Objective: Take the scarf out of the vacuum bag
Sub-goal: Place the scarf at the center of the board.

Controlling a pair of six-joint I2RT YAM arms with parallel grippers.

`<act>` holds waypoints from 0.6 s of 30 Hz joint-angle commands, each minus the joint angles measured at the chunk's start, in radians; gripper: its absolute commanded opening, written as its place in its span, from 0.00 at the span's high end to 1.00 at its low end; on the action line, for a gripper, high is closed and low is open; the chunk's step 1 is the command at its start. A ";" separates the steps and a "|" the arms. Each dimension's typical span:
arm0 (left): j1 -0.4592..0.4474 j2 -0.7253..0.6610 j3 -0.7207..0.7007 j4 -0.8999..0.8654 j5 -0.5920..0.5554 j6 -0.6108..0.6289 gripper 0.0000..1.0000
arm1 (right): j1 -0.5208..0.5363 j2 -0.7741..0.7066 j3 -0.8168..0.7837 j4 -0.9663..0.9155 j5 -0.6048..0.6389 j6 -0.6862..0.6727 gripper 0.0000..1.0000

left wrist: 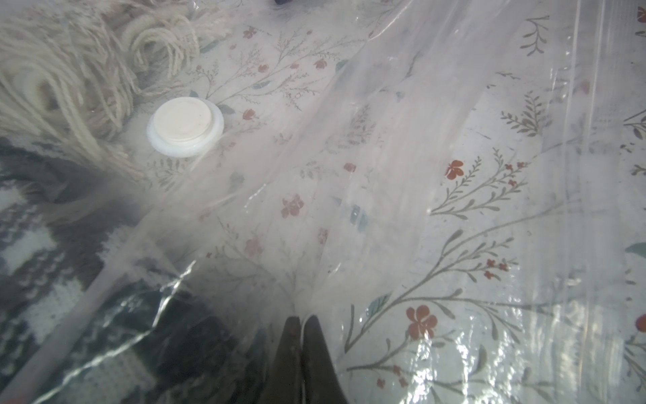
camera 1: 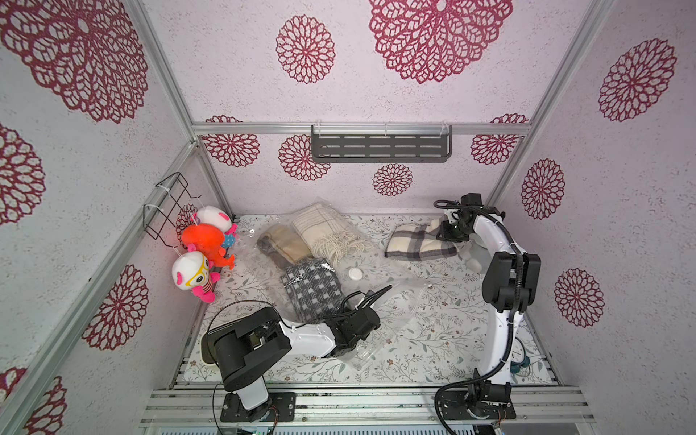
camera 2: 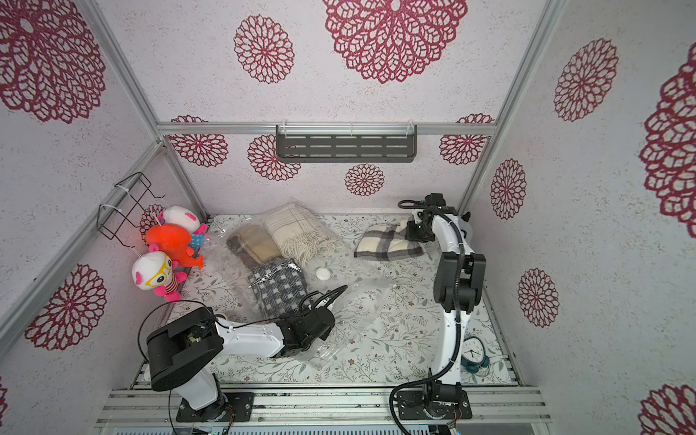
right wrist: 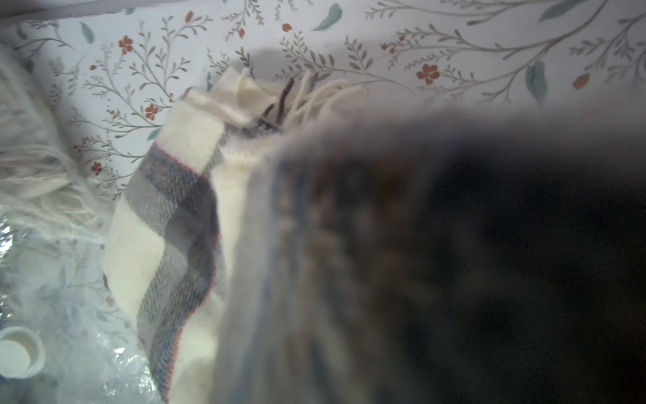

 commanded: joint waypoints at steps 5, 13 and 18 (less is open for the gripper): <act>0.005 -0.025 0.017 -0.014 0.000 0.012 1.00 | 0.026 -0.031 0.104 -0.039 0.216 0.032 0.38; 0.001 -0.050 0.017 -0.032 -0.021 0.000 1.00 | 0.076 -0.114 0.102 -0.043 0.372 0.082 0.23; 0.000 -0.087 0.005 -0.032 -0.020 -0.019 1.00 | 0.119 -0.251 -0.064 0.014 0.337 0.170 0.26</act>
